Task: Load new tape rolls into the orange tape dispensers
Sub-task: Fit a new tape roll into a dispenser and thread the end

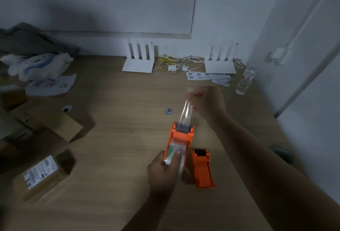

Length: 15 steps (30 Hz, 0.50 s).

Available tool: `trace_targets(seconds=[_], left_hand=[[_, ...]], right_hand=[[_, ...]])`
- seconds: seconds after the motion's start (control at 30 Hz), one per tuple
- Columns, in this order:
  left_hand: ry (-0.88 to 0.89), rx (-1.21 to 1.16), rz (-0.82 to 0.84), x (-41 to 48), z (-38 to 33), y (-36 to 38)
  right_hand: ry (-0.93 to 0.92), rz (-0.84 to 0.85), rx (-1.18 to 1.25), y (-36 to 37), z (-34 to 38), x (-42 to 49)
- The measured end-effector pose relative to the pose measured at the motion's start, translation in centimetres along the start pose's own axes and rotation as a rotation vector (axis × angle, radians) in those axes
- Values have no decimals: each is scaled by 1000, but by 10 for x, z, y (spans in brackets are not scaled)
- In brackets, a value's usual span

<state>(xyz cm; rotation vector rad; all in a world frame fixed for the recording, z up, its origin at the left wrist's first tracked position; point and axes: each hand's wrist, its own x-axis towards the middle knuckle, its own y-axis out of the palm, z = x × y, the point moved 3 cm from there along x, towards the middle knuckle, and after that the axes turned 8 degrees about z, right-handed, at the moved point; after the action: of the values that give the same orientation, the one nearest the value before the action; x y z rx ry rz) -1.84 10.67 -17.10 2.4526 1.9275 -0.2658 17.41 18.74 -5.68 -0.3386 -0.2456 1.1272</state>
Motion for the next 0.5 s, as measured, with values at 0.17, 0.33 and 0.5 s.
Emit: trace_targets(seconds=[0.17, 0.33, 0.5], left_hand=[[16, -46, 7, -14, -1, -2], [2, -113, -24, -21, -9, 1], [32, -175, 19, -27, -26, 1]], right_hand=[[75, 117, 39, -1, -11, 22], [324, 352, 173, 5, -18, 36], [400, 398, 163, 1, -16, 30]])
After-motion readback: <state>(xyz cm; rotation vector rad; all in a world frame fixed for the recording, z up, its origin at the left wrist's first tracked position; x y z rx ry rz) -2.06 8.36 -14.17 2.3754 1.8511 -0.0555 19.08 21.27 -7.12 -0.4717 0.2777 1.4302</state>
